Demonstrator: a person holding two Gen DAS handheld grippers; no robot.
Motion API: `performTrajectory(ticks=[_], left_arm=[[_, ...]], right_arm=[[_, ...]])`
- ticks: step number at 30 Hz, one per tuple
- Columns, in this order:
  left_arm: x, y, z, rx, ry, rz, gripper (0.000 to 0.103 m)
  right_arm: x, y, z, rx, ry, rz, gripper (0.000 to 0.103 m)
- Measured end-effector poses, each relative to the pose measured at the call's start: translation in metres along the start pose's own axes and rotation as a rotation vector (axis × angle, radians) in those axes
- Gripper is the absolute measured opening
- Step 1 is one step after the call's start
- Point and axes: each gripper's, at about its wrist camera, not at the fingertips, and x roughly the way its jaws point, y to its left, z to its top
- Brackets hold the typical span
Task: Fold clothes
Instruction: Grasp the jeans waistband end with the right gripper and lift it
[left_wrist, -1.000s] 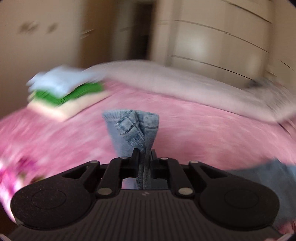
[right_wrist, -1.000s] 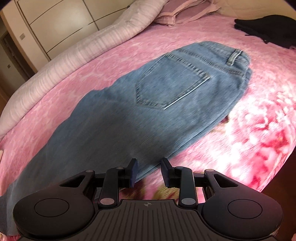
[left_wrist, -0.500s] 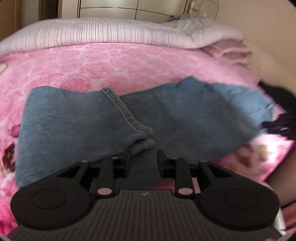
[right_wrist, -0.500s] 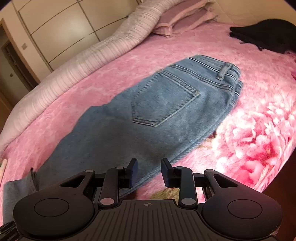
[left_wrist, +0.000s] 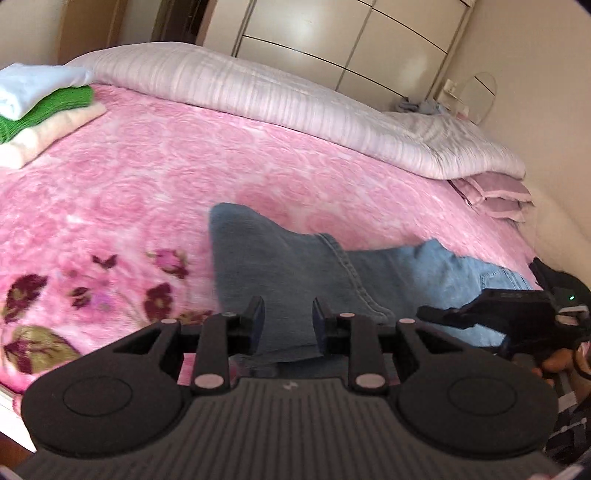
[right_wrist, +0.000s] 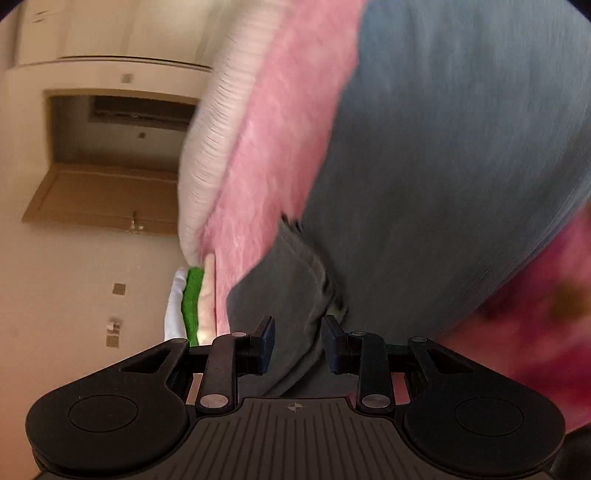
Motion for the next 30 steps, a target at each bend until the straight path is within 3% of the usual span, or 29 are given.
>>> performTrajectory(ticks=[8, 13, 14, 25, 27, 30], left_arm=[[0.007, 0.03, 0.001, -0.051, 0.004, -0.002, 0.023], [0.013, 0.047, 0.002, -0.082, 0.008, -0.005, 0.023], [0.015, 0.051, 0.002, -0.088, 0.009, -0.005, 0.023], [0.044, -0.005, 0.028, 0.056, 0.041, -0.152, 0.024], [0.06, -0.019, 0.028, 0.083, 0.074, -0.168, 0.024], [0.081, -0.037, 0.023, 0.118, 0.118, -0.162, 0.024]], right_arm=[[0.046, -0.006, -0.005, 0.138, 0.007, -0.091, 0.032], [0.063, -0.003, 0.0, 0.098, -0.067, -0.119, 0.03], [0.064, 0.002, 0.0, 0.041, -0.084, -0.128, 0.009], [-0.07, 0.055, 0.003, -0.61, -0.559, -0.22, 0.005], [-0.094, 0.04, 0.016, -0.568, -0.606, -0.28, 0.005], [-0.109, -0.012, 0.045, -0.332, -0.566, -0.368, 0.005]])
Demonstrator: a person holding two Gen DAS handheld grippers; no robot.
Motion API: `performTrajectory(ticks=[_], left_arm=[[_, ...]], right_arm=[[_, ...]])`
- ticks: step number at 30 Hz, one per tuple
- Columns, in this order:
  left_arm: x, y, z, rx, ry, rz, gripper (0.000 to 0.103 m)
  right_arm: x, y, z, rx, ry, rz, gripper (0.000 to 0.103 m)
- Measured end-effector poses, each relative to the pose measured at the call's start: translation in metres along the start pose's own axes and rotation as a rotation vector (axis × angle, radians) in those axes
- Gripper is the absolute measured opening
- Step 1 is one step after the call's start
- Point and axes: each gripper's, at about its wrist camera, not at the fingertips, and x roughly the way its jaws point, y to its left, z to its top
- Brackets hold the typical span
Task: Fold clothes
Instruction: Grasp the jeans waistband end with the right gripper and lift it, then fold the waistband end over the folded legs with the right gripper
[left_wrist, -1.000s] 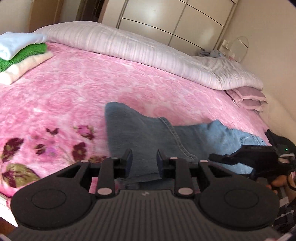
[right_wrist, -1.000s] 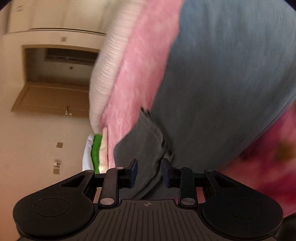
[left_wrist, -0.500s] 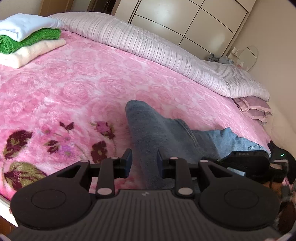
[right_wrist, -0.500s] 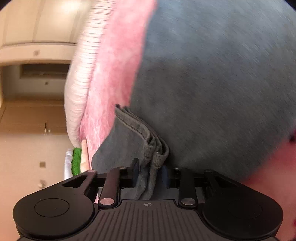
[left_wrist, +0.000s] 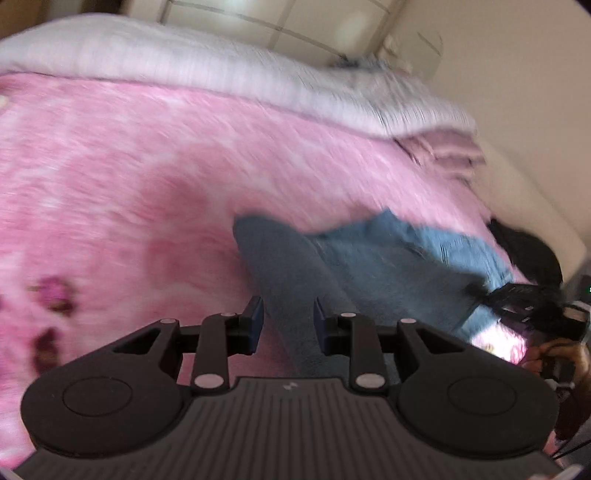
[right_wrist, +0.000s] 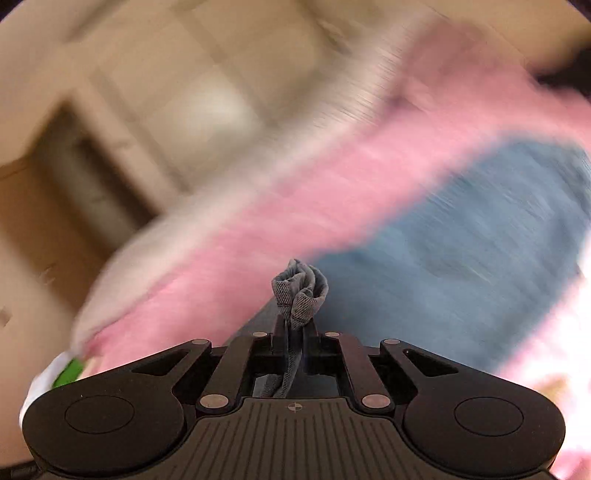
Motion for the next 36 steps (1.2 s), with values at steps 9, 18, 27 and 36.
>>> performTrajectory(ticks=[9, 18, 27, 36], left_arm=[[0.047, -0.027, 0.002, 0.046, 0.102, 0.024, 0.027], [0.042, -0.049, 0.025, 0.077, 0.076, -0.01, 0.027], [0.091, -0.09, 0.018, 0.171, 0.18, -0.058, 0.027], [0.098, -0.103, 0.02, 0.172, 0.18, -0.019, 0.027]], right_arm=[[0.032, -0.058, 0.004, 0.338, 0.123, 0.058, 0.019], [-0.022, -0.002, 0.052, -0.134, -0.184, 0.111, 0.005], [-0.005, -0.136, 0.087, 0.209, -0.109, -0.173, 0.005], [-0.045, -0.096, 0.105, -0.051, -0.182, -0.055, 0.005]])
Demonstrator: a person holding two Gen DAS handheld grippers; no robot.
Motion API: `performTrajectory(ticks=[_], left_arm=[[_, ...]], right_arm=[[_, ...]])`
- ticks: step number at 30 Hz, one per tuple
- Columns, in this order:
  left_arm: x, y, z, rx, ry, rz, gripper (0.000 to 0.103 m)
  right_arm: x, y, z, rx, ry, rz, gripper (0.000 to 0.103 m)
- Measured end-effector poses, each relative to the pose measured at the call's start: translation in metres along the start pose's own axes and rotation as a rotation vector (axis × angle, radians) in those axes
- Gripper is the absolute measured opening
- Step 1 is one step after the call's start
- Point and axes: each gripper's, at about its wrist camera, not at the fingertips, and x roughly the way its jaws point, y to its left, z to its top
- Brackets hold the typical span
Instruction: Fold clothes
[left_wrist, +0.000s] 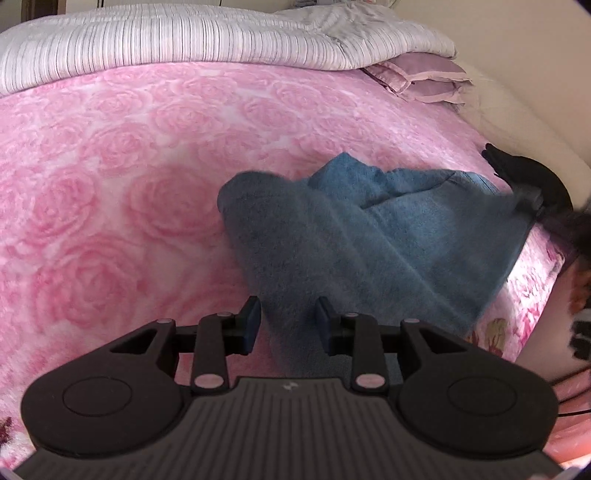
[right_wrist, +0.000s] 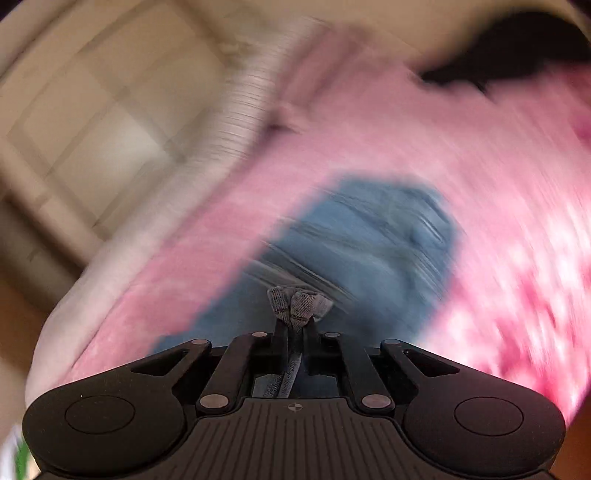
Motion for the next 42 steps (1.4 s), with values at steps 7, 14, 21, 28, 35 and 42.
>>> performTrajectory(ticks=[7, 14, 21, 28, 35, 42], left_arm=[[0.021, -0.03, 0.008, 0.03, 0.019, -0.062, 0.027], [0.046, -0.055, 0.002, 0.112, 0.077, -0.046, 0.027], [0.049, -0.057, -0.001, 0.101, 0.082, -0.058, 0.027], [0.049, -0.06, -0.003, 0.114, 0.079, -0.051, 0.027], [0.038, -0.062, -0.004, 0.146, 0.054, -0.024, 0.027], [0.041, -0.069, -0.01, 0.179, 0.047, -0.042, 0.027]], right_arm=[[-0.013, -0.024, 0.03, -0.065, -0.16, 0.035, 0.005], [0.024, -0.108, 0.02, 0.189, -0.015, -0.091, 0.005], [0.016, -0.088, 0.039, 0.066, -0.104, -0.084, 0.005], [0.034, -0.108, 0.032, 0.119, -0.037, -0.165, 0.005], [0.024, -0.085, 0.033, -0.028, -0.04, -0.374, 0.049], [0.008, -0.053, 0.024, -0.261, -0.091, -0.269, 0.05]])
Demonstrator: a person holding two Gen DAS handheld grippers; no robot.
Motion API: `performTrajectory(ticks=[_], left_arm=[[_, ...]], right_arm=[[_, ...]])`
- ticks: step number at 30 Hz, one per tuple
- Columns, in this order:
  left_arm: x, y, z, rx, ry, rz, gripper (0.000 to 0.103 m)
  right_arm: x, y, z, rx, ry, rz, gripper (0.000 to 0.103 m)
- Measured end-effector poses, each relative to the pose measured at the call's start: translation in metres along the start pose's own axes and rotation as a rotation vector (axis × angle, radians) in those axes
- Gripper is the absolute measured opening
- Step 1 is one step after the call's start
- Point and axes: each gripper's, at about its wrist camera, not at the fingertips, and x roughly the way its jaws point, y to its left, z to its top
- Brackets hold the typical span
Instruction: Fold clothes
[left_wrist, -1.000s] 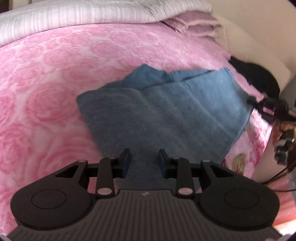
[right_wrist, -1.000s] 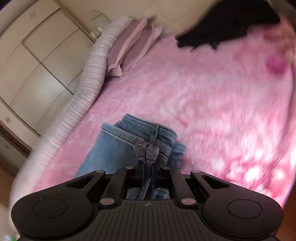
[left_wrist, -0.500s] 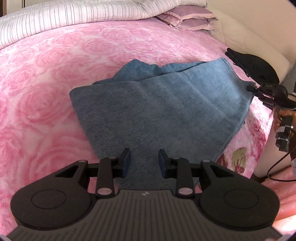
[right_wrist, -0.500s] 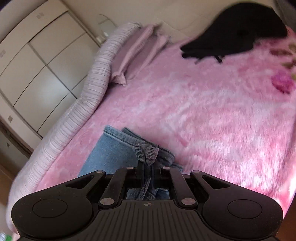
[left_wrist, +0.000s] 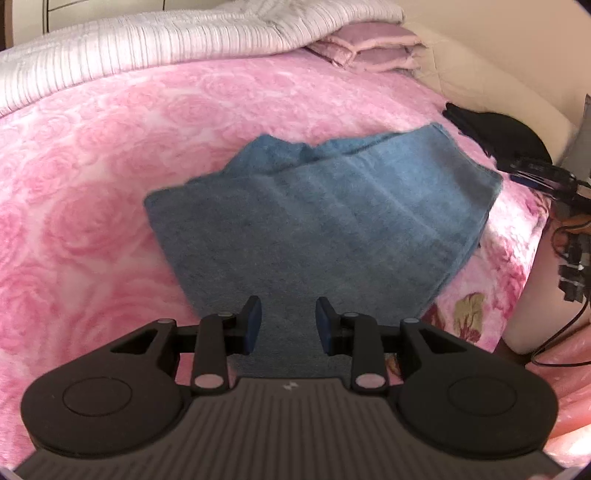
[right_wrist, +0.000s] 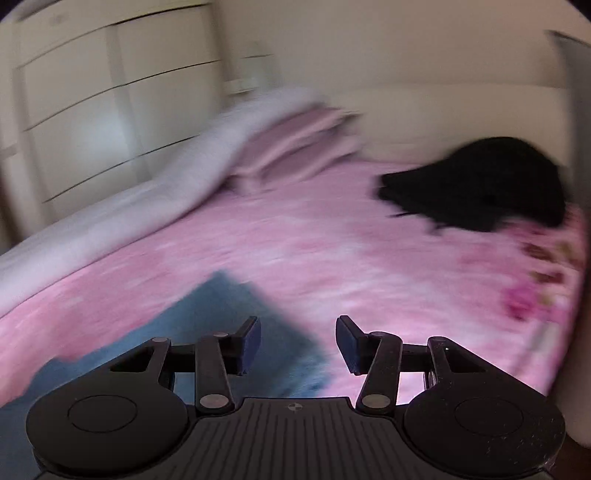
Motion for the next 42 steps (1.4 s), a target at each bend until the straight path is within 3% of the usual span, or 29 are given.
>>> performTrajectory(ticks=[2, 4, 6, 9, 11, 13, 15, 17, 19, 21, 22, 23, 27, 31, 35, 36, 37, 40, 42], left_arm=[[0.013, -0.003, -0.006, 0.032, 0.017, 0.025, 0.027], [0.016, -0.004, -0.009, 0.049, 0.017, 0.037, 0.027], [0.01, -0.004, -0.009, 0.049, -0.001, 0.036, 0.025], [0.0, -0.005, -0.01, 0.048, -0.028, 0.034, 0.016], [-0.007, -0.005, -0.011, 0.048, -0.046, 0.033, 0.016], [-0.013, -0.006, -0.017, 0.045, -0.063, -0.03, 0.017], [-0.006, -0.009, -0.024, 0.053, -0.034, -0.059, 0.016], [-0.003, -0.014, -0.035, 0.09, -0.041, -0.036, 0.016], [-0.002, -0.015, -0.044, 0.114, -0.048, -0.016, 0.018], [-0.007, -0.008, -0.047, 0.09, -0.054, -0.011, 0.018], [-0.01, -0.003, -0.049, 0.071, -0.055, -0.01, 0.018], [-0.014, 0.002, -0.047, 0.047, -0.049, -0.012, 0.017], [-0.025, 0.025, -0.027, -0.019, -0.078, -0.014, 0.015], [0.004, 0.037, 0.018, -0.036, -0.138, -0.005, 0.013], [0.05, 0.038, 0.054, -0.002, -0.14, -0.027, 0.013], [0.06, 0.039, 0.057, 0.023, -0.126, 0.0, 0.012], [0.07, 0.04, 0.06, 0.047, -0.112, 0.027, 0.006], [0.076, 0.062, 0.048, -0.016, -0.135, -0.009, 0.003], [0.072, 0.076, 0.039, -0.082, -0.156, -0.041, 0.003]], right_arm=[[0.016, 0.007, -0.009, -0.06, 0.042, 0.019, 0.05], [0.039, 0.011, -0.022, -0.13, 0.115, -0.006, 0.049], [0.047, 0.024, -0.031, -0.247, 0.124, -0.045, 0.049], [0.037, 0.039, -0.028, -0.304, 0.136, -0.099, 0.05], [0.022, 0.046, -0.026, -0.296, 0.116, -0.097, 0.05], [-0.003, 0.061, -0.033, -0.287, 0.083, 0.03, 0.05], [-0.017, 0.083, -0.051, -0.312, 0.11, 0.194, 0.05], [-0.024, 0.106, -0.075, -0.371, 0.154, 0.324, 0.049], [-0.022, 0.123, -0.103, -0.446, 0.212, 0.359, 0.049], [-0.019, 0.122, -0.116, -0.483, 0.196, 0.346, 0.049], [-0.017, 0.118, -0.111, -0.454, 0.215, 0.346, 0.048], [-0.015, 0.114, -0.106, -0.425, 0.234, 0.346, 0.038], [-0.003, 0.117, -0.07, -0.352, 0.26, 0.403, 0.036], [0.013, 0.126, -0.035, -0.297, 0.282, 0.478, 0.036], [0.058, 0.165, -0.039, -0.369, 0.36, 0.578, 0.035], [0.068, 0.173, -0.043, -0.382, 0.374, 0.603, 0.034], [0.077, 0.179, -0.047, -0.401, 0.376, 0.602, 0.033], [0.096, 0.169, -0.041, -0.427, 0.306, 0.498, 0.0], [0.107, 0.143, -0.03, -0.377, 0.264, 0.436, 0.0]])
